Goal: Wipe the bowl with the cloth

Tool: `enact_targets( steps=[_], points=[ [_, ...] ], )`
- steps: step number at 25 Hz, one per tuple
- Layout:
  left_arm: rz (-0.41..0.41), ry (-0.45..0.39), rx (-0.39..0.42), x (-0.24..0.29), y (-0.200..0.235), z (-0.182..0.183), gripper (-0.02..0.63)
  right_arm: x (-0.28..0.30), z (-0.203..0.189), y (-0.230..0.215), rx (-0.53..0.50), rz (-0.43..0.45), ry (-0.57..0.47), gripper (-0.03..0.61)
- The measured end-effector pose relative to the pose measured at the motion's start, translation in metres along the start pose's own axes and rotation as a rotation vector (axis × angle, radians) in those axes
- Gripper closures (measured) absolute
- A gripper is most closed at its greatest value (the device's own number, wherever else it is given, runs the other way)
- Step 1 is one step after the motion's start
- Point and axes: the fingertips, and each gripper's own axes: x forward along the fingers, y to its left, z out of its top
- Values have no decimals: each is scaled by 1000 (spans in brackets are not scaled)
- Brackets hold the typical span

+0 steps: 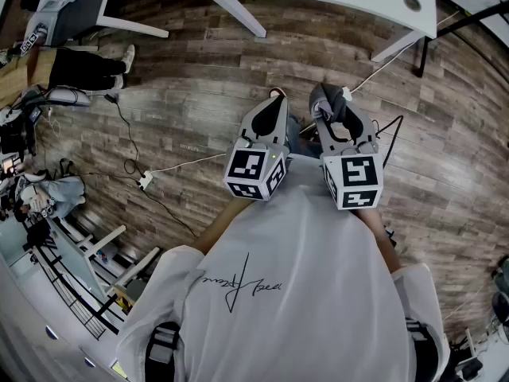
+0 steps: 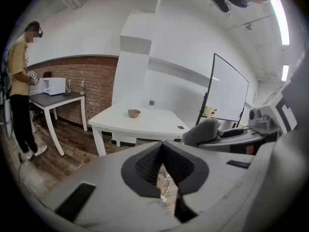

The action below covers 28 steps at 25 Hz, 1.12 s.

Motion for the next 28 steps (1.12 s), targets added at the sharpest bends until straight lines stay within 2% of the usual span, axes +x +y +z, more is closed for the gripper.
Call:
enact_targets(
  steps=[4,10,17,22,28],
  points=[
    [-24,12,32,5,-1,-5,621,11,2,2,-11,14,18,404],
    [-25,45,-6,19,22,-5,623,33,3,0,1,-4,59,403],
    [-7,59,-2,33,59,12,623,58,25,-18,142,-62,23,402],
    [-3,62,-16,46,92,27,623,83,44,-22,155,-105,27,402],
    [7,19,20,56,131,56,623,109,72,-17,144,-155,11,402]
  ],
)
